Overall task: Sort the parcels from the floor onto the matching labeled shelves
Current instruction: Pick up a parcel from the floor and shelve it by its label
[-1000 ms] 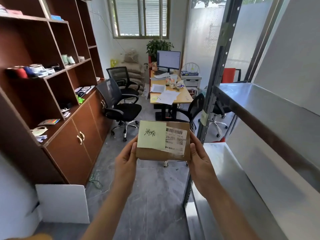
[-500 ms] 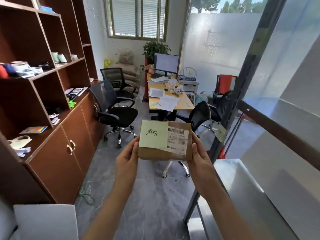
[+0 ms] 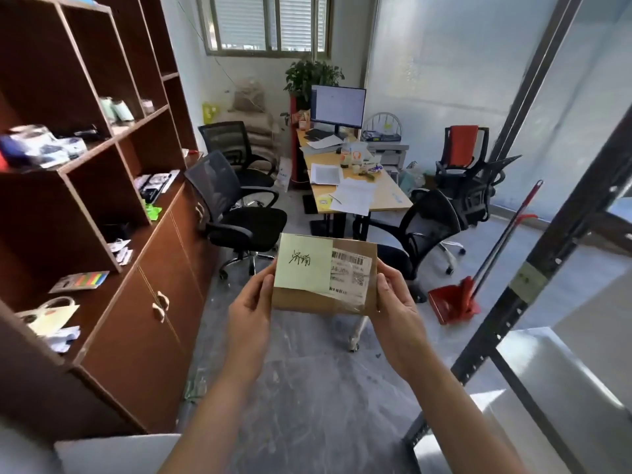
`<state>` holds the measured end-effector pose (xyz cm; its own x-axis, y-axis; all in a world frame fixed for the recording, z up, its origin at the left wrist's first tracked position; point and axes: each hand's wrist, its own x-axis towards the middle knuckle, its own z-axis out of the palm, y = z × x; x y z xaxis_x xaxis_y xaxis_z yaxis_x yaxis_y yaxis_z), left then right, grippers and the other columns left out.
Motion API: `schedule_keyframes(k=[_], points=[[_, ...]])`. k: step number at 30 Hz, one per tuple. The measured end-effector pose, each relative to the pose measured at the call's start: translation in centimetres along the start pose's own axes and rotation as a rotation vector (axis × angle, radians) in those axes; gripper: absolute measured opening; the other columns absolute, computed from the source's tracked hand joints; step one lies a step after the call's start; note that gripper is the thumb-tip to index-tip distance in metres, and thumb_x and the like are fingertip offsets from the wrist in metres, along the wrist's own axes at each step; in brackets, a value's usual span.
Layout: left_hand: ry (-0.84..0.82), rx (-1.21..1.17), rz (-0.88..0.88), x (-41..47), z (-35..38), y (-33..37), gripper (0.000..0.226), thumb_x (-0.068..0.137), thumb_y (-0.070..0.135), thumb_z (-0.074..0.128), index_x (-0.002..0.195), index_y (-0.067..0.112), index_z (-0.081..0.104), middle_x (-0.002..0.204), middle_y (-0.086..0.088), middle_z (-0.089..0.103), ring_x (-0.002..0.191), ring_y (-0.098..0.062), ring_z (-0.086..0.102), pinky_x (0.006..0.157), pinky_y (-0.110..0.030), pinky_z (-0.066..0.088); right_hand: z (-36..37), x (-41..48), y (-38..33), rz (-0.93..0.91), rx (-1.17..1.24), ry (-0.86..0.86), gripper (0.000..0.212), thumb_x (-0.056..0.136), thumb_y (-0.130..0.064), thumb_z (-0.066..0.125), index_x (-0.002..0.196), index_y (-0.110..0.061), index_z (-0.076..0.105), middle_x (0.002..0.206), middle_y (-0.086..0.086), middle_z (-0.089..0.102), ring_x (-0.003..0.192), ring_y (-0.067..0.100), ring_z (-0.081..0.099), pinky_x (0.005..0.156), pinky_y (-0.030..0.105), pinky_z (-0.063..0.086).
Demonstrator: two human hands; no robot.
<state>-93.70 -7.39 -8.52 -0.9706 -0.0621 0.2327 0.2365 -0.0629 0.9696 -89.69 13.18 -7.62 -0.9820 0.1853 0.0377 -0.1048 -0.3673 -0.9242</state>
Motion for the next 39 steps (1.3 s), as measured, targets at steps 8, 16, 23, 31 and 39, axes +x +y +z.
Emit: schedule_keyframes(k=[8,16,23,31,39], points=[[0.029,-0.046,-0.079,4.9,-0.4,-2.1,0.029,0.102,0.031,0.052,0.125,0.025,0.069,0.115,0.013,0.075,0.11,0.003,0.065,0.088,-0.017,0.053,0.9,6.4,2.5,0.038,-0.03,-0.009,0.032,0.11,-0.021,0.035,0.134,-0.025,0.056,0.108,-0.001,0.077,0.096,0.011,0.073,0.077,0.026,0.059],[0.008,-0.021,-0.121,13.1,4.1,-4.4,0.025,0.102,0.03,0.052,0.115,0.021,0.072,0.104,0.012,0.077,0.097,0.004,0.067,0.081,-0.015,0.051,-1.9,14.4,3.8,0.037,0.021,0.044,0.029,0.109,-0.022,0.036,0.13,-0.019,0.055,0.109,0.007,0.074,0.087,0.011,0.075,0.068,0.024,0.061],[-0.13,-0.027,-0.174,18.6,12.7,-7.4,0.02,0.104,0.019,0.052,0.107,0.023,0.072,0.097,0.017,0.077,0.093,0.003,0.066,0.081,-0.013,0.05,-8.4,19.1,2.2,-0.013,-0.04,0.259,0.027,0.109,-0.027,0.038,0.128,-0.022,0.056,0.12,0.015,0.071,0.103,0.027,0.071,0.08,0.052,0.062],[-0.386,-0.098,-0.307,19.9,21.3,-10.7,0.028,0.104,0.022,0.052,0.098,0.034,0.076,0.099,0.007,0.076,0.093,-0.01,0.067,0.075,-0.024,0.053,-15.0,17.4,1.1,-0.087,-0.027,0.48,0.024,0.109,-0.023,0.036,0.122,-0.027,0.055,0.097,-0.015,0.077,0.093,0.005,0.074,0.072,0.026,0.061],[-0.713,-0.156,-0.382,20.8,28.7,-12.8,0.023,0.103,0.027,0.05,0.103,0.03,0.073,0.103,-0.008,0.071,0.089,-0.023,0.064,0.068,-0.038,0.055,-17.6,15.1,0.3,-0.142,-0.038,0.821,0.024,0.108,-0.029,0.039,0.126,-0.025,0.055,0.114,-0.006,0.072,0.116,0.017,0.067,0.095,0.038,0.055]])
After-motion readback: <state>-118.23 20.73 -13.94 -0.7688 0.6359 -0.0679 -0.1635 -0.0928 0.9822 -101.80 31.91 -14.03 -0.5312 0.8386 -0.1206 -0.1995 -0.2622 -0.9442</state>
